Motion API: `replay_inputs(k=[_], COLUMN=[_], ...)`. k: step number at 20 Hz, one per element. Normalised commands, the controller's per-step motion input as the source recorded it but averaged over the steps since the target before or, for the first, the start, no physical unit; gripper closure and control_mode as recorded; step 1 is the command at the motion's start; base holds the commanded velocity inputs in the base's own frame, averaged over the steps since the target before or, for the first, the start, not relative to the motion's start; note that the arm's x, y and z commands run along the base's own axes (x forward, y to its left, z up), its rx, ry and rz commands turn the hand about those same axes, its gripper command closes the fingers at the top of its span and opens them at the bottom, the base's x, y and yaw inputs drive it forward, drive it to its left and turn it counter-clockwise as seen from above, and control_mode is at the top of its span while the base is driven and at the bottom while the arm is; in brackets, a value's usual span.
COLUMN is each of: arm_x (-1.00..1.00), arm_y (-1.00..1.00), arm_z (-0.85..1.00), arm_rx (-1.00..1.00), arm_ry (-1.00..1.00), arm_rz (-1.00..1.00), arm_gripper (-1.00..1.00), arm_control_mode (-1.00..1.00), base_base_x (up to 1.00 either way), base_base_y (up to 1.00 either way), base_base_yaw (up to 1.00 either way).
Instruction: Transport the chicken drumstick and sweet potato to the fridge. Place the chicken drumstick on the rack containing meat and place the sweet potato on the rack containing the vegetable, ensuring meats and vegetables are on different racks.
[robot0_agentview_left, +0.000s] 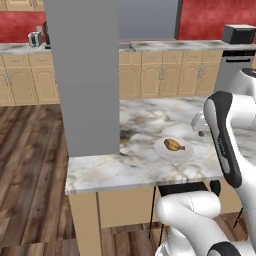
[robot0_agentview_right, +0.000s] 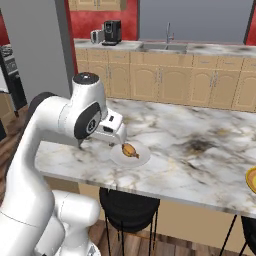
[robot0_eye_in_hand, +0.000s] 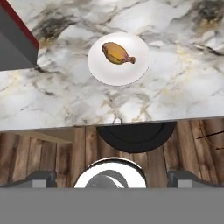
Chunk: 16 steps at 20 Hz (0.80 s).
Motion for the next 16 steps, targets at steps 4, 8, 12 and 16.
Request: replay_inputs(k=[4,8,12,16], arm_x=[0.96,0.97,0.86,0.95], arm_y=[-0.18,-0.09,-0.02,0.0], arm_z=[-0.83,-0.51,-0.44,-0.61], arm_rx=[0.0,0.01,-0.01,-0.04], arm_ry=[0.11,0.0,0.0,0.02], arm_rz=[0.11,0.13,0.1,0.07], arm_gripper=[-1.0,-1.0,-1.0,-1.0], arm_control_mode=[-1.0,-1.0,-1.0,-1.0], base_base_x=[0.0,0.0,0.0,0.0], base_base_y=[0.0,0.0,0.0,0.0], base_base_yaw=[0.0,0.0,0.0,0.0])
